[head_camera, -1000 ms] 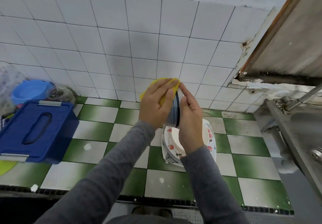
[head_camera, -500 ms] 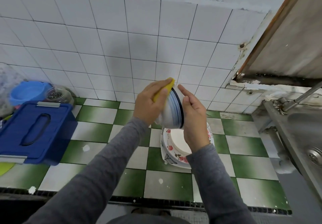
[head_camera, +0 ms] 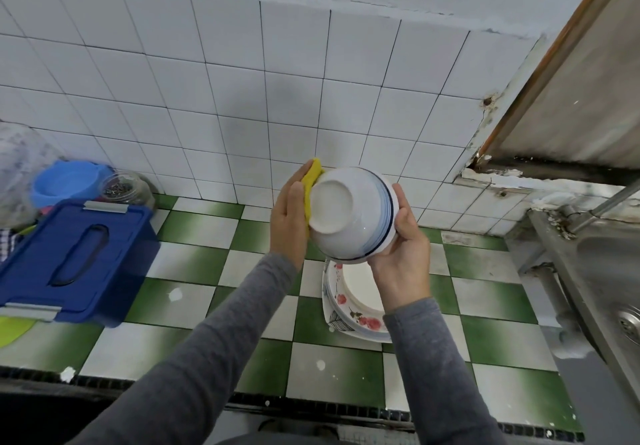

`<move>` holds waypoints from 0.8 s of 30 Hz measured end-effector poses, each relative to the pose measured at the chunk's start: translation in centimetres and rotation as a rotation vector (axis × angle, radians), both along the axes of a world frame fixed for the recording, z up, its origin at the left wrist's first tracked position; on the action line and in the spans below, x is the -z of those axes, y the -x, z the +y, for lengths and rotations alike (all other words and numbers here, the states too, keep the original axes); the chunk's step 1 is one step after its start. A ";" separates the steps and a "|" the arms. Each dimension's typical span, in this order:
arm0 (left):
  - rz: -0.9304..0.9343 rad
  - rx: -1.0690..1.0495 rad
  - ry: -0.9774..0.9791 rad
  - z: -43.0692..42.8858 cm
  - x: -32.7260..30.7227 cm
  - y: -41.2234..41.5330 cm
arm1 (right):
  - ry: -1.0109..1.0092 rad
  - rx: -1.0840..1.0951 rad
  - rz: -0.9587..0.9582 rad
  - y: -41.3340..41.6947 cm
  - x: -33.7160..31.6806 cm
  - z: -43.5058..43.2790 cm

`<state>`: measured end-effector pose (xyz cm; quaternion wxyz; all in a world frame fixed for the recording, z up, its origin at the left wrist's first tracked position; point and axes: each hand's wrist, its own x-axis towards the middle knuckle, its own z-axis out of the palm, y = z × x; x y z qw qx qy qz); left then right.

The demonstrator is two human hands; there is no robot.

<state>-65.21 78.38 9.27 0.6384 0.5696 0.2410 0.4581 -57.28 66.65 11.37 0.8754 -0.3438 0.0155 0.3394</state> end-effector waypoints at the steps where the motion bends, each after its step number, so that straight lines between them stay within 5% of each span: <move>1: -0.032 -0.057 -0.037 -0.5 0.6 -0.2 | -0.023 0.009 0.082 0.2 -0.1 0.3; 7: 0.052 -0.283 -0.533 -1.2 3.3 -0.7 | -0.077 0.062 0.277 2.2 -0.7 1.7; 14: 0.209 -0.167 -1.285 0.7 2.4 -0.2 | 0.051 0.038 0.101 4.0 -1.5 2.8; 17: 0.259 0.006 -1.278 1.6 1.1 0.0 | 0.091 -0.035 0.041 4.2 -1.5 2.5; 21: 0.287 0.087 -1.029 2.0 0.3 -0.1 | 0.226 -0.083 -0.125 4.0 -1.5 2.1; 24: 0.295 0.060 -1.103 1.6 0.8 -0.1 | 0.317 -0.071 -0.282 3.7 -1.5 2.1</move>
